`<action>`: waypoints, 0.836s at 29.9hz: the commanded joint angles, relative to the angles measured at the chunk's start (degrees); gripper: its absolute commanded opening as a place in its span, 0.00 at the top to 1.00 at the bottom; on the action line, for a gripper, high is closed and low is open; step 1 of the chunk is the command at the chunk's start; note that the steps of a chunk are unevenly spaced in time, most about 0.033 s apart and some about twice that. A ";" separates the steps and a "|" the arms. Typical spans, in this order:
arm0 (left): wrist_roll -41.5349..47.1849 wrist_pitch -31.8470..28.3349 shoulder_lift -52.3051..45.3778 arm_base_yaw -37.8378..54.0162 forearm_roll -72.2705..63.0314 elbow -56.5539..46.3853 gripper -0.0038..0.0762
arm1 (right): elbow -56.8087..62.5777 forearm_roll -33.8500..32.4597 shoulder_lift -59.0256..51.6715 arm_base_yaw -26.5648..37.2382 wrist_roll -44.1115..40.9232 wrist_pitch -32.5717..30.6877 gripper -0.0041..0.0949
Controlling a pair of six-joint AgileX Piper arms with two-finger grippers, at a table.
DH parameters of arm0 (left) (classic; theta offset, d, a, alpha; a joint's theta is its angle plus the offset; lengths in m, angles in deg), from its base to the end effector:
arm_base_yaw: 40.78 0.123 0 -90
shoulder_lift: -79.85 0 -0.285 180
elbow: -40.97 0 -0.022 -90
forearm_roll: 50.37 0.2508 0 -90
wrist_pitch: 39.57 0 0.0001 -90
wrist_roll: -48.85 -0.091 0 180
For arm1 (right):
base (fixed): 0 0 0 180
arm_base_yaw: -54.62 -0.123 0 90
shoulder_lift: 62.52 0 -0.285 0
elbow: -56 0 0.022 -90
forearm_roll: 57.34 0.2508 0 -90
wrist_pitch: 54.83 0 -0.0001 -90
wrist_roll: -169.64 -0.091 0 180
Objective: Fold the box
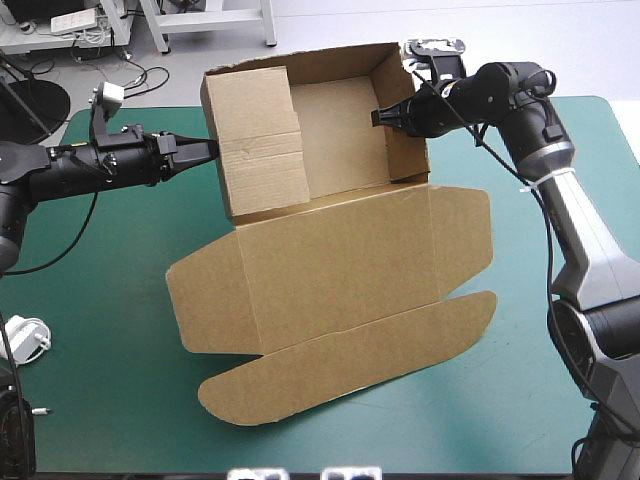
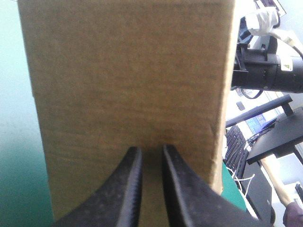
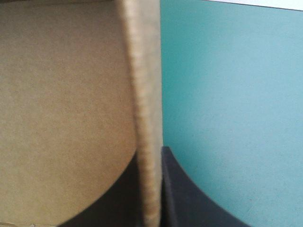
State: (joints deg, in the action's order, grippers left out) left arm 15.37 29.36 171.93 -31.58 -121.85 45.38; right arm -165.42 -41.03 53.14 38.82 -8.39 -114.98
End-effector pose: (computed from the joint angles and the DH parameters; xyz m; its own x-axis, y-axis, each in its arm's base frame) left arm 0.3028 -0.0326 0.4144 -0.7254 -0.2280 -0.6495 0.4645 0.5341 -0.7064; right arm 0.4009 0.1365 0.4085 -0.7045 -0.0885 -0.7042 -0.3591 0.9002 0.2462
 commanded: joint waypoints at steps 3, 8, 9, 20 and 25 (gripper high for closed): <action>-0.63 4.96 -2.51 -0.79 -4.67 1.79 0.58 | -1.66 1.26 -3.10 -0.25 -1.31 5.47 0.97; -0.63 4.96 -2.51 -0.79 -4.67 1.79 0.51 | -1.66 0.07 -2.45 -0.25 -1.97 5.68 0.97; -0.63 4.96 -2.51 -0.79 -4.67 1.79 0.51 | -1.66 0.18 -2.19 -0.25 -1.97 5.48 0.97; -1.61 -0.64 -2.51 -0.79 2.91 1.79 0.52 | -1.66 2.97 -1.60 -0.25 -1.02 3.38 0.97; -1.37 -5.13 -2.51 -0.79 7.97 1.79 0.52 | -1.66 2.97 -1.60 -0.25 -0.77 2.26 0.97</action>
State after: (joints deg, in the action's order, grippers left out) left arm 13.87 27.12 171.58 -32.10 -112.20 45.38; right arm -165.42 -40.70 54.85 38.71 -8.95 -115.44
